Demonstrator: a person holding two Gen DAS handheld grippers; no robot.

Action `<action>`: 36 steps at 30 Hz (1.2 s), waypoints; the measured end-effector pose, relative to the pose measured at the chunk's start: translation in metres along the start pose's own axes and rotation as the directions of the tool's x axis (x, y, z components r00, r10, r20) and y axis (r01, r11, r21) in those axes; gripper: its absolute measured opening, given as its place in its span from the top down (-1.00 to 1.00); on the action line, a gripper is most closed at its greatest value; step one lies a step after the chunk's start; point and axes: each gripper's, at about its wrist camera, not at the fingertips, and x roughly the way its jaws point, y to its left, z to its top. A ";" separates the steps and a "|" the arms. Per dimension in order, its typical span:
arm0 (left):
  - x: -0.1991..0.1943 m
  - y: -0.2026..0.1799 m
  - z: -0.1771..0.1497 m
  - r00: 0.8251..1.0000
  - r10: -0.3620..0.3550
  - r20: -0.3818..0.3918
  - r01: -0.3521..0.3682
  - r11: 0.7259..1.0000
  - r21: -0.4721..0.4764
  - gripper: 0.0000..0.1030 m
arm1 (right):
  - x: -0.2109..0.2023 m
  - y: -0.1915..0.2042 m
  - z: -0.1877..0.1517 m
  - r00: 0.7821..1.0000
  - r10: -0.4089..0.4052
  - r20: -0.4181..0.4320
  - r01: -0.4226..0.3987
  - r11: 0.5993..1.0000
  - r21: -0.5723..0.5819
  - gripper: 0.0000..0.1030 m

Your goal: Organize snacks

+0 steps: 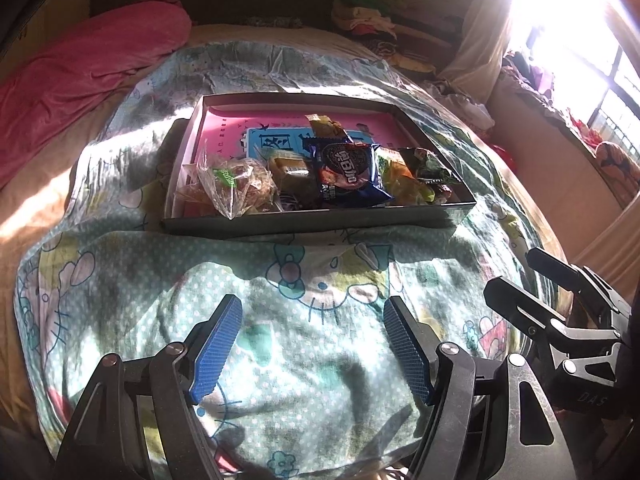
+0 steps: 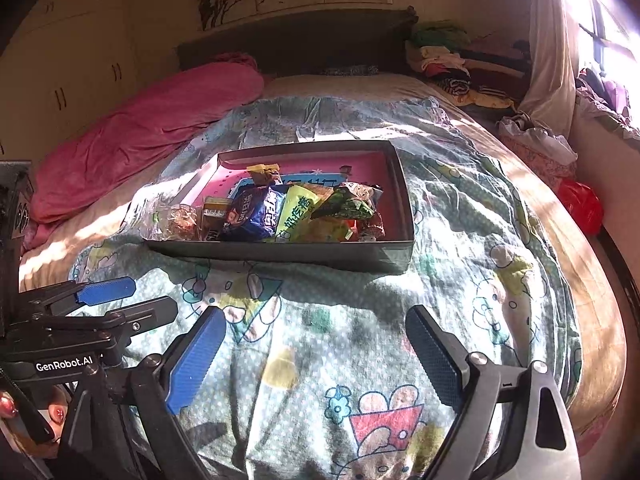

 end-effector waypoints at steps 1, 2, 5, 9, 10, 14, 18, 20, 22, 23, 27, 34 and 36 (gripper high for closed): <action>0.000 0.000 0.000 1.000 -0.001 0.000 0.001 1.000 -0.001 -0.46 | 0.000 0.000 0.000 1.000 0.001 -0.001 -0.001 1.000 0.002 -0.77; 0.000 0.000 0.000 1.000 0.000 0.001 0.000 1.000 -0.002 -0.46 | 0.000 0.000 0.000 1.000 0.001 -0.002 -0.001 1.000 0.002 -0.77; -0.001 0.000 0.001 1.000 0.002 0.006 -0.002 1.000 -0.006 -0.46 | 0.000 0.000 -0.001 1.000 0.004 -0.002 -0.004 1.000 0.004 -0.78; -0.001 0.001 0.002 1.000 0.003 0.008 -0.003 1.000 -0.009 -0.46 | 0.003 -0.001 -0.001 1.000 0.010 -0.009 -0.010 1.000 0.011 -0.78; -0.001 0.001 0.002 1.000 0.002 0.009 -0.002 1.000 -0.009 -0.46 | 0.003 -0.002 -0.002 1.000 0.012 -0.011 -0.012 1.000 0.013 -0.78; -0.001 0.000 0.001 1.000 -0.002 0.007 0.002 1.000 -0.009 -0.46 | 0.003 -0.002 -0.002 1.000 0.011 -0.006 -0.011 1.000 0.018 -0.78; 0.000 0.001 0.001 1.000 0.000 0.001 0.000 1.000 -0.011 -0.46 | 0.004 -0.003 -0.002 1.000 0.012 -0.008 -0.011 1.000 0.021 -0.78; 0.001 0.001 0.001 1.000 0.003 0.000 -0.003 1.000 -0.010 -0.46 | 0.004 -0.003 -0.002 1.000 0.012 -0.009 -0.012 1.000 0.021 -0.78; 0.001 0.001 0.001 1.000 0.003 0.000 -0.003 1.000 -0.010 -0.46 | 0.004 -0.003 -0.002 1.000 0.009 -0.008 -0.009 1.000 0.019 -0.78; 0.001 0.001 0.001 1.000 0.004 0.002 -0.004 1.000 -0.010 -0.46 | 0.004 -0.003 -0.002 1.000 0.010 -0.007 -0.010 1.000 0.020 -0.78; 0.000 0.001 0.001 1.000 0.002 0.006 -0.002 1.000 -0.008 -0.46 | 0.004 -0.003 -0.002 1.000 0.010 -0.009 -0.010 1.000 0.022 -0.78; -0.001 0.001 0.002 1.000 0.012 0.011 -0.012 1.000 -0.007 -0.46 | 0.005 -0.004 -0.003 1.000 0.009 -0.013 -0.009 1.000 0.026 -0.78; -0.002 0.002 0.002 1.000 0.016 0.010 -0.016 1.000 -0.009 -0.46 | 0.006 -0.004 -0.003 1.000 0.008 -0.014 -0.008 1.000 0.028 -0.78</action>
